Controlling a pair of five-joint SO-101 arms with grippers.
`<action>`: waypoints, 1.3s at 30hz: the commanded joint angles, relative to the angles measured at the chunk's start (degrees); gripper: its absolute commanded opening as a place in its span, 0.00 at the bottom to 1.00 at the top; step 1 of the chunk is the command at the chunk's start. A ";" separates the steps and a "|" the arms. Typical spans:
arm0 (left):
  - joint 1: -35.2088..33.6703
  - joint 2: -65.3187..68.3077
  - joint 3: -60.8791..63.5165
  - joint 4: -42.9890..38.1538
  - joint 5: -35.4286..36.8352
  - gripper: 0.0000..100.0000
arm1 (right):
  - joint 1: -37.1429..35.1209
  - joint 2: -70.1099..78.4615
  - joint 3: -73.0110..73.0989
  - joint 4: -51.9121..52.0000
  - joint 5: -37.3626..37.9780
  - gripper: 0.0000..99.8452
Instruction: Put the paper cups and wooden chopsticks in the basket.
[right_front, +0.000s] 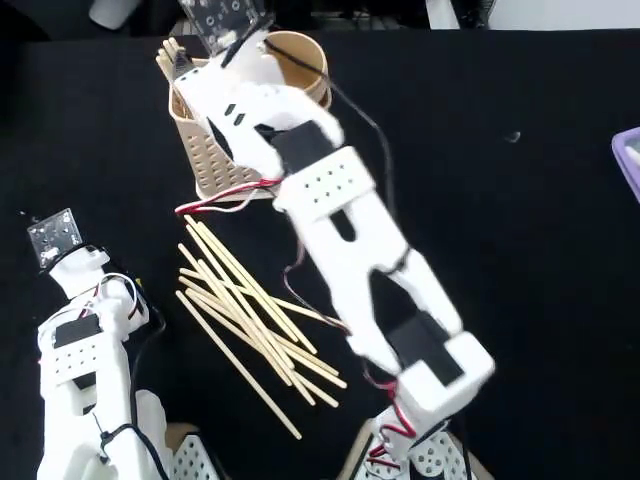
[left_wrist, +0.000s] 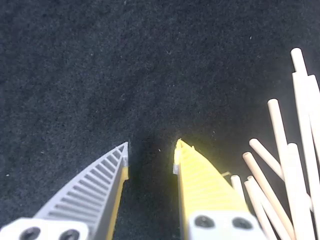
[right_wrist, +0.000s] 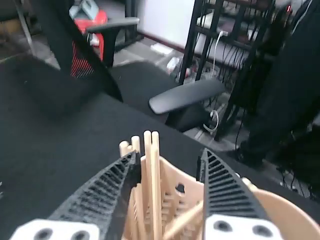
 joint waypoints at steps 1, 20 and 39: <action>0.57 -1.14 -0.48 0.18 -0.53 0.15 | 0.35 -10.51 -4.79 16.88 -0.53 0.18; 0.57 -1.14 -0.31 0.00 -0.53 0.15 | -6.95 -6.37 49.63 6.33 13.36 0.18; 0.57 -1.14 -0.31 0.09 -0.53 0.15 | -6.77 11.30 36.97 5.71 13.63 0.01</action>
